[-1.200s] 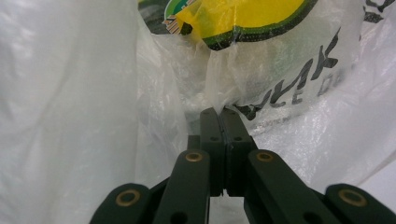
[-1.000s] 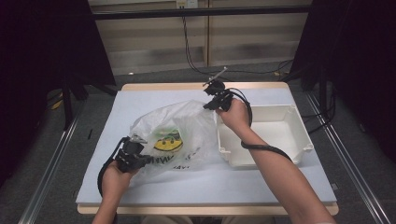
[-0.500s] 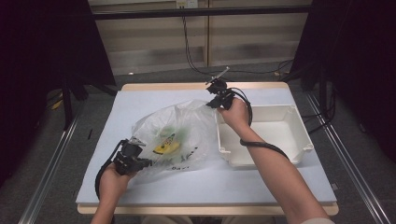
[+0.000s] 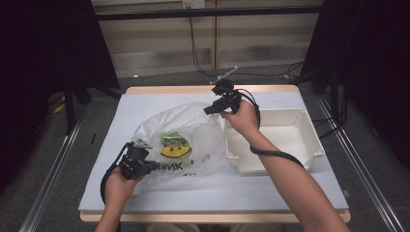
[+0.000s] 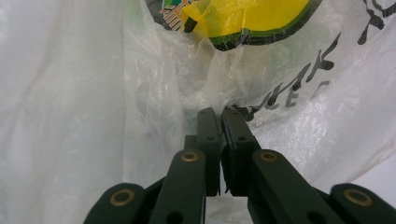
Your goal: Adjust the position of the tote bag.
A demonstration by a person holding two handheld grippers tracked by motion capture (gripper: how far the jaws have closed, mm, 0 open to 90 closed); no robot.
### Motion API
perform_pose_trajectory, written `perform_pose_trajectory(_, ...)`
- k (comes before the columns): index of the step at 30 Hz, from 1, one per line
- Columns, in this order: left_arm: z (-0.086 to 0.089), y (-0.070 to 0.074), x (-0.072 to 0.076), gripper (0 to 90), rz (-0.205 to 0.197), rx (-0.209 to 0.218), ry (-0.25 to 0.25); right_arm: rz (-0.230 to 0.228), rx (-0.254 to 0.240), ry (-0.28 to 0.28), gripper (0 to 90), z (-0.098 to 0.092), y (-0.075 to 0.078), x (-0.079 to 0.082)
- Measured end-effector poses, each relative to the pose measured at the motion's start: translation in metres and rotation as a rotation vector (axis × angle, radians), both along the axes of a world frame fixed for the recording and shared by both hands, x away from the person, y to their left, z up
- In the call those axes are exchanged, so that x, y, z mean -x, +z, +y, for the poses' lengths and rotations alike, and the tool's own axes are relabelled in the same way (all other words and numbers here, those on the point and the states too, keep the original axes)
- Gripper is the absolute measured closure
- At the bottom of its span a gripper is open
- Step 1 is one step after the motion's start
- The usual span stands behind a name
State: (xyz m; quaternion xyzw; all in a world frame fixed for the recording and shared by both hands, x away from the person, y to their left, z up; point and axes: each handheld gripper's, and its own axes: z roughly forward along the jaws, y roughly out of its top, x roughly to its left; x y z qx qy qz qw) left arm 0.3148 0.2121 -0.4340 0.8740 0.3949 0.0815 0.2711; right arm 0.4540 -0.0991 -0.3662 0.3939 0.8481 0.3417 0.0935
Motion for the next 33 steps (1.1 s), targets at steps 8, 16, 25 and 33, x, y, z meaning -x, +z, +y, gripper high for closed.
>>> perform_pose_trajectory(8, -0.001, 0.000, -0.001, 86.9, 0.004, 0.001, -0.005, -0.004, 0.015, 0.037, 39.3, 0.010, 0.005, 0.009)
perform_pose_trajectory(16, -0.002, 0.000, -0.002, 86.2, -0.001, 0.008, -0.004, -0.040, 0.024, 0.072, 36.1, 0.017, 0.014, 0.015)
perform_pose_trajectory(25, -0.003, 0.000, -0.002, 86.5, -0.002, 0.005, -0.003, -0.042, 0.018, 0.104, 30.2, 0.020, 0.021, 0.019)
perform_pose_trajectory(33, -0.003, 0.000, -0.002, 86.7, -0.001, 0.003, -0.004, -0.035, 0.032, 0.108, 26.3, 0.023, 0.022, 0.020)
